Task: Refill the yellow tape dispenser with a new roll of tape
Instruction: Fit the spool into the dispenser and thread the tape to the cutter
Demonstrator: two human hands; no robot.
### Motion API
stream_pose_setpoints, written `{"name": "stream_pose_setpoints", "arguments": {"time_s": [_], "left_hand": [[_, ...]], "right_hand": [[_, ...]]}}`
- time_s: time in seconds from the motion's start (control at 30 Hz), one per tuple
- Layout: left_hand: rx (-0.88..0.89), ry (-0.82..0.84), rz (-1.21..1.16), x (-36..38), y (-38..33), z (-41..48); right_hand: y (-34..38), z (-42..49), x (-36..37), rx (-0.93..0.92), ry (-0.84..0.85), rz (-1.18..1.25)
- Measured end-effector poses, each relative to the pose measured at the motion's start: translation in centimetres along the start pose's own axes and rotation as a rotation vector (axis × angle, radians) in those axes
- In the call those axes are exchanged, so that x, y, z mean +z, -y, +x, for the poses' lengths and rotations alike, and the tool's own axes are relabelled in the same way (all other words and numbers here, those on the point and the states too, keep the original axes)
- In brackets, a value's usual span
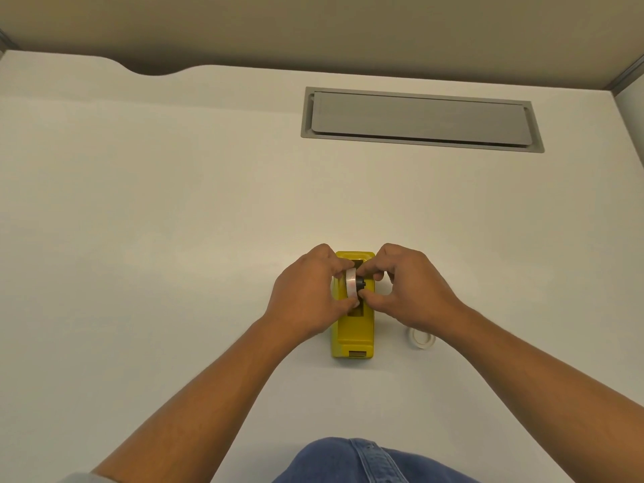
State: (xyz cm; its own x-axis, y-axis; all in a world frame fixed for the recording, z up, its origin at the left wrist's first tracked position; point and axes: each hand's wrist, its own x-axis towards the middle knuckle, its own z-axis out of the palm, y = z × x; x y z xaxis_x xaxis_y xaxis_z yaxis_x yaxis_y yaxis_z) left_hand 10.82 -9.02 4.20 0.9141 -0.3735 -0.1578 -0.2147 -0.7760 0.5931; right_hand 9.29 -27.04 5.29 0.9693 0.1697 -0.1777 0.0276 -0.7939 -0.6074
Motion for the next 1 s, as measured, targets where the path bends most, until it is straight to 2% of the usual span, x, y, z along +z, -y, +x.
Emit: {"name": "stream_pose_setpoints", "arguments": {"time_s": [0.23,0.4,1.0], "left_hand": [[0.046,-0.018,0.077,0.1,-0.3,0.1],[0.052,-0.027,0.105,0.0,-0.4,0.3],[0.028,-0.036,0.039,0.5,0.2,-0.7]], "right_hand": [[-0.3,-0.6,0.3,0.005,0.001,-0.037],[-0.4,-1.5,0.7,0.027,-0.059,-0.003],[0.1,-1.9,0.9,0.01,-0.065,-0.056]]}}
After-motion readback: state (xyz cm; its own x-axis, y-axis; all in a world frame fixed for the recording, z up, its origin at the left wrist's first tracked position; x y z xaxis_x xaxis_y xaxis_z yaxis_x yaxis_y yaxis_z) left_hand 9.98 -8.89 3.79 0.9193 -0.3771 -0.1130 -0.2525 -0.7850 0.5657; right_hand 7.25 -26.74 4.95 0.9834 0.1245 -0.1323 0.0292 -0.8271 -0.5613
